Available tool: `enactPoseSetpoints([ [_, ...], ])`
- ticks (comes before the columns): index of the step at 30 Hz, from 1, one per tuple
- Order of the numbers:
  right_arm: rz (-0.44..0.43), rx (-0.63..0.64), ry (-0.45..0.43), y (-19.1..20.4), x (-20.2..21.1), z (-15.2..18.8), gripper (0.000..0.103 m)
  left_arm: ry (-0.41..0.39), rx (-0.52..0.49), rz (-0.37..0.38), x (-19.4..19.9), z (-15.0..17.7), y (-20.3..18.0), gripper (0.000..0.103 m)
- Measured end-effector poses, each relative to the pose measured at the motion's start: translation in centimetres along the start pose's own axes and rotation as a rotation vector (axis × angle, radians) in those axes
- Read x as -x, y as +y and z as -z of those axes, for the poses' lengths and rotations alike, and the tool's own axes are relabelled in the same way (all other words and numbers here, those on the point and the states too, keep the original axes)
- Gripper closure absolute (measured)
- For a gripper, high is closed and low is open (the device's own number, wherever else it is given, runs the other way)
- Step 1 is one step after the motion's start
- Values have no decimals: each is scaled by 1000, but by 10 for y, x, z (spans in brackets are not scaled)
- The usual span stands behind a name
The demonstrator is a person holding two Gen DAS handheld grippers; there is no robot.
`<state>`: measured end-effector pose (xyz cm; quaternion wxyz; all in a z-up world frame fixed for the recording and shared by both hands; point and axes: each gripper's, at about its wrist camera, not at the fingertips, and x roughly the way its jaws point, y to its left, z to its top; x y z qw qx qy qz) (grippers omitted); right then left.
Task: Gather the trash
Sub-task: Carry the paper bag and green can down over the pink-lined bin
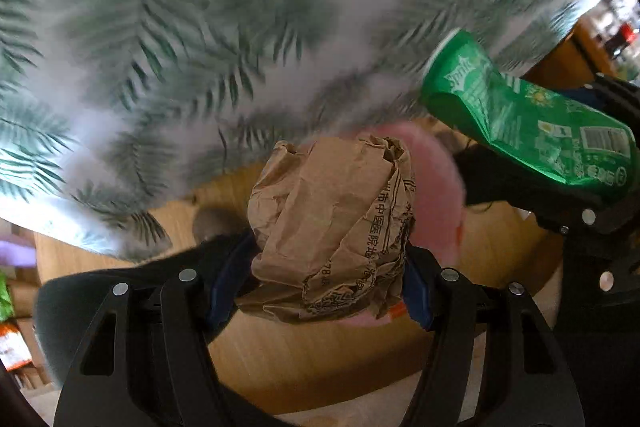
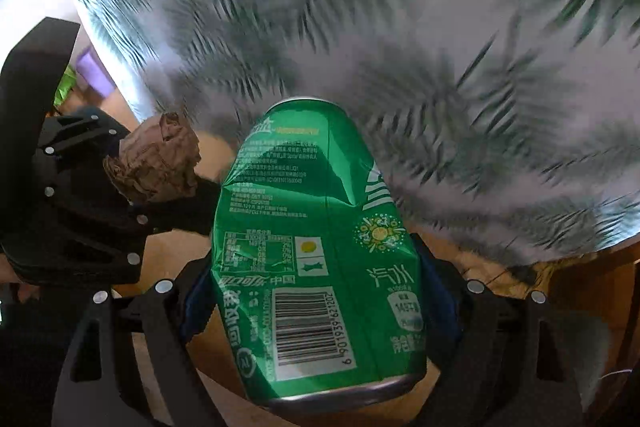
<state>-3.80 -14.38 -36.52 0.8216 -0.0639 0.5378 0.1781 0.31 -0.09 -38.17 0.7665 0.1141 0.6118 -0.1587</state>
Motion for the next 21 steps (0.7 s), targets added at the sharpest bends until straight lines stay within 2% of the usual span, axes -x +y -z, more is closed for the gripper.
enactPoseSetpoints([
  [3,2,-7,76,-6,-36,3,19,63,4,11,-34,-1,2,38],
  [9,2,-30,149,-15,-69,5,19,150,9,29,-83,-4,0,37],
  [14,-2,-49,178,-27,-80,8,19,194,46,73,-109,-10,4,35],
  [21,-10,-65,211,-30,-93,11,19,214,82,80,-119,-7,11,25],
])
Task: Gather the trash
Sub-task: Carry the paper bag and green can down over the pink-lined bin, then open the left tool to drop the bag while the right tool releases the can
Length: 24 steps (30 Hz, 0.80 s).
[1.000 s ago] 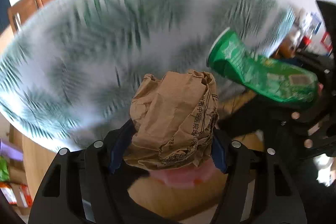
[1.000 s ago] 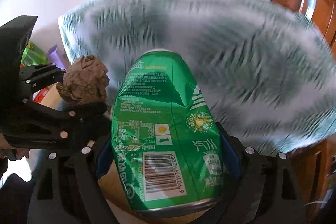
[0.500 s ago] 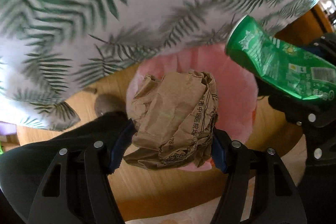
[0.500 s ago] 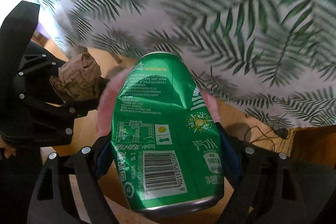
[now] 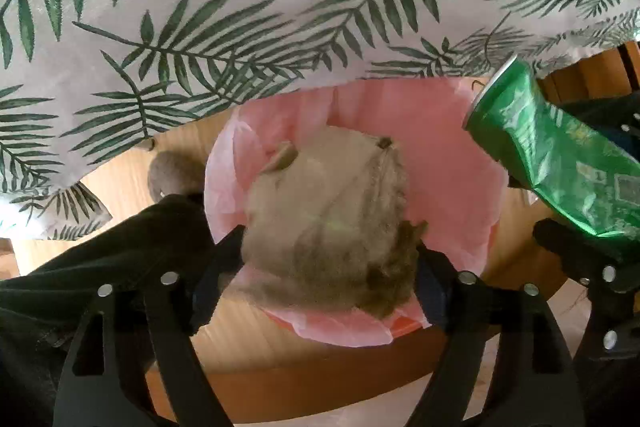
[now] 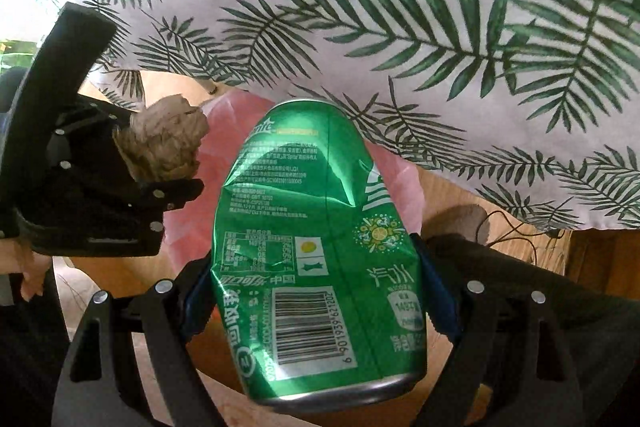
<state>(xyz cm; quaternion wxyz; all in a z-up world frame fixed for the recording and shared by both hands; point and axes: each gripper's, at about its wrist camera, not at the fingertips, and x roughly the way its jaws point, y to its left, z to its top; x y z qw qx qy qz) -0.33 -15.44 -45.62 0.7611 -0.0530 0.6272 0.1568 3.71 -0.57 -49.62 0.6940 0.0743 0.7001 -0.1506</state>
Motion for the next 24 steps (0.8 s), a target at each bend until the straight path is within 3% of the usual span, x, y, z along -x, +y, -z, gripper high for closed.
enactPoseSetpoints([
  [3,-1,1,13,4,-5,-7,19,5,13,1,2,0,0,17],
  [7,-3,10,25,5,-12,-7,19,-3,33,-16,6,-3,5,14],
  [12,-6,38,40,15,-23,-11,19,-59,115,-109,32,5,19,13],
  [17,-18,35,52,27,-39,-19,19,-88,194,-137,37,11,38,13],
  [24,-22,31,53,36,-48,-20,19,-91,223,-144,35,12,45,13],
])
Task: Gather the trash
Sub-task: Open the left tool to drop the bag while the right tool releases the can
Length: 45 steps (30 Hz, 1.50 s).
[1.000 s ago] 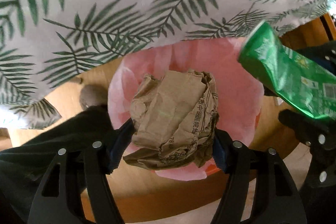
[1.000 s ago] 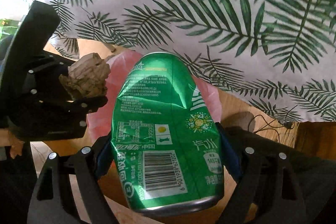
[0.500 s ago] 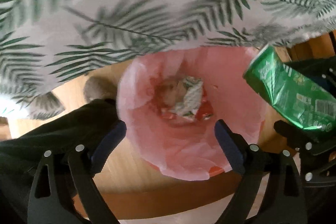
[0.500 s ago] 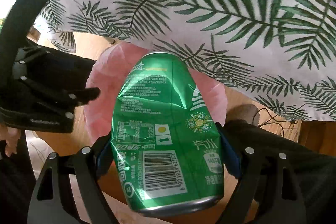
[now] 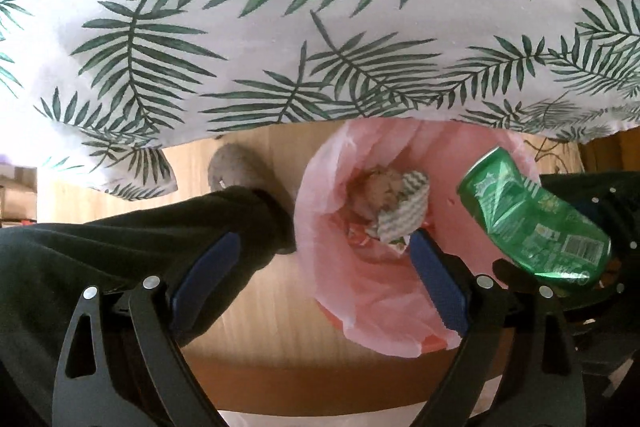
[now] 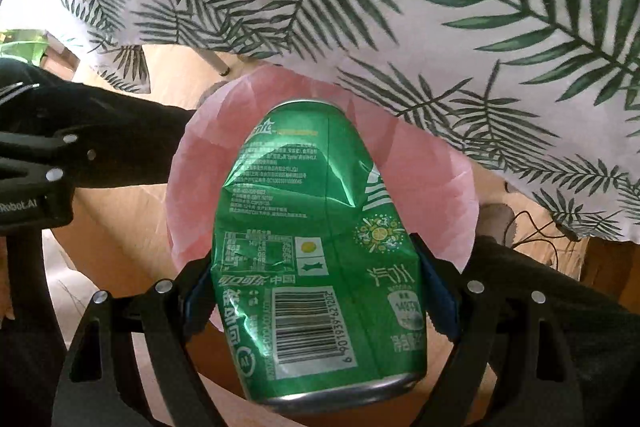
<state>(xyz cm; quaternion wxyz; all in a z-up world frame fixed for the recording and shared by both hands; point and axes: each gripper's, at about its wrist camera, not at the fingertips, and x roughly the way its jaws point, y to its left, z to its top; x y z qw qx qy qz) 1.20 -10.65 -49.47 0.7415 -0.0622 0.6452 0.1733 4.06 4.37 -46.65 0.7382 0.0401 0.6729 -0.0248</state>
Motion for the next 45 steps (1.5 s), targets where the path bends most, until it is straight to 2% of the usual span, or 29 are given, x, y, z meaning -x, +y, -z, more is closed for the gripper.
enactPoseSetpoints([
  [12,-2,23,2,5,-2,1,19,9,-9,-8,0,2,-3,13],
  [14,8,26,-5,6,-2,2,13,10,-13,-7,-1,2,-4,13],
  [22,13,27,-12,3,0,5,5,13,-19,-6,-2,0,-4,13],
  [30,25,22,-26,2,7,4,5,7,-22,-9,0,-1,-4,13],
  [32,28,20,-31,1,11,4,5,8,-19,-7,1,-1,-3,6],
  [45,52,21,-111,3,54,11,5,-36,-52,32,19,4,-16,6],
])
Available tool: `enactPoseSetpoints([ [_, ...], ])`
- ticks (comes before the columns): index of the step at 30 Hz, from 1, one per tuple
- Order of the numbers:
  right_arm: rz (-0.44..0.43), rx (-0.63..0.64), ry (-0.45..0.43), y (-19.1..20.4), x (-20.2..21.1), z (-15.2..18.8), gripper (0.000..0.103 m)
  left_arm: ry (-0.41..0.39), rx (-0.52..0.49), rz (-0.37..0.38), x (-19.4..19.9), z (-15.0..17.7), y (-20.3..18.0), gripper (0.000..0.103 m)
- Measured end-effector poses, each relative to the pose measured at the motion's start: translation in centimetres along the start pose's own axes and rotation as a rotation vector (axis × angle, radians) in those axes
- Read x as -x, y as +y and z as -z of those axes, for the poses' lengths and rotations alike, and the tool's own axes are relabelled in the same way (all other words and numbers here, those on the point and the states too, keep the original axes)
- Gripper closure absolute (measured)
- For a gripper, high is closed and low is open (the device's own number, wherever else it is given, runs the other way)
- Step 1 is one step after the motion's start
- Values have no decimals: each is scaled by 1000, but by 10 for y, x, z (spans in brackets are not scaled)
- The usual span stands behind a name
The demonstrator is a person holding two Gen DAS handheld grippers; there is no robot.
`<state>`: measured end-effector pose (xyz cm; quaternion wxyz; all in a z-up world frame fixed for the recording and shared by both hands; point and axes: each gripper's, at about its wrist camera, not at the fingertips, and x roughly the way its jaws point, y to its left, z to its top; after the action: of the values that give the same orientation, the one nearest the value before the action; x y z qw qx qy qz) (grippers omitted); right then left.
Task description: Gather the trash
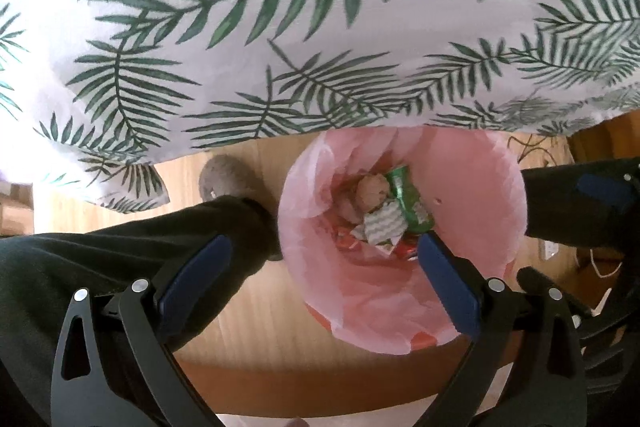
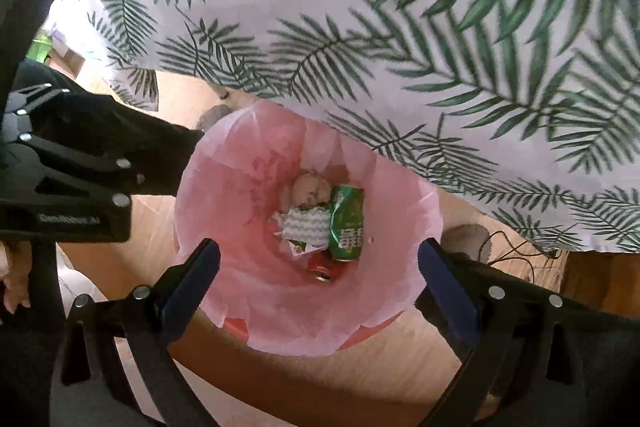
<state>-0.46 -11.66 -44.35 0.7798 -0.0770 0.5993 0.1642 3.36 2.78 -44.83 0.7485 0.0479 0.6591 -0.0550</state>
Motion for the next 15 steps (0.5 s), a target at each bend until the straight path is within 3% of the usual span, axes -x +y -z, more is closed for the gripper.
enactPoseSetpoints([
  [7,11,0,-64,-4,34,8,5,-25,-44,24,22,5,-11,6],
  [13,35,9,-100,-8,58,23,5,-34,-92,131,40,17,-22,6],
  [15,14,4,-75,-9,60,26,5,-50,-121,109,47,22,-28,6],
])
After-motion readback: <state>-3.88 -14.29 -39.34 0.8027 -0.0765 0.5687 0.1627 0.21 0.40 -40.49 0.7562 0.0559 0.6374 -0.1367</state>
